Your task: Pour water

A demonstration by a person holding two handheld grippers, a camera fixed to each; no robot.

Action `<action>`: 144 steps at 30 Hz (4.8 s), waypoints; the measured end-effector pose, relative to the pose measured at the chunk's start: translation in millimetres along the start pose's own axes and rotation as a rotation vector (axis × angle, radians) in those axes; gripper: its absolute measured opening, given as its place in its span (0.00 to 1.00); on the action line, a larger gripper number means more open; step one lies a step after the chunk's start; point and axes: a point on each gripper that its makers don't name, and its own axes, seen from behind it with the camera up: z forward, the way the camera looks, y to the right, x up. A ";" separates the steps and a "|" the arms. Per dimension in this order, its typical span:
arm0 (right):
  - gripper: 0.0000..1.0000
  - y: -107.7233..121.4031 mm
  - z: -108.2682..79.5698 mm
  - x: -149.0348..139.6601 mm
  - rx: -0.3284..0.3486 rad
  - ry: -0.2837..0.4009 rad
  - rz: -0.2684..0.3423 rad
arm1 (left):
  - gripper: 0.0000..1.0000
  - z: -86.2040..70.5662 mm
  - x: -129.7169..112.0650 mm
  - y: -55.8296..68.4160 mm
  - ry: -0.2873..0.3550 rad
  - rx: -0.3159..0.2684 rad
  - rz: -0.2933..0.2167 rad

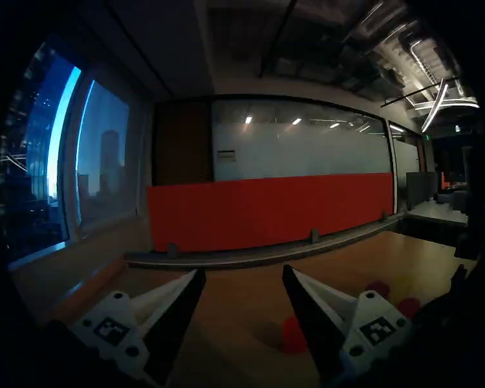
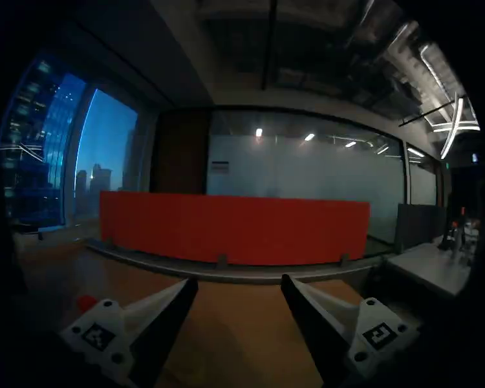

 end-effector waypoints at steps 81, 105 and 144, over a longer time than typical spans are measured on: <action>1.00 -101.9 -29.3 41.3 0.591 -0.104 -0.037 | 0.88 -20.1 39.2 118.8 -0.092 -0.695 -0.044; 1.00 -105.8 -37.0 -3.3 0.621 -0.255 -0.113 | 0.88 -37.2 -19.0 138.1 -0.213 -0.776 0.055; 0.99 -112.1 -37.7 -61.1 0.640 -0.378 -0.217 | 0.88 -64.0 -98.9 168.9 -0.333 -0.884 0.112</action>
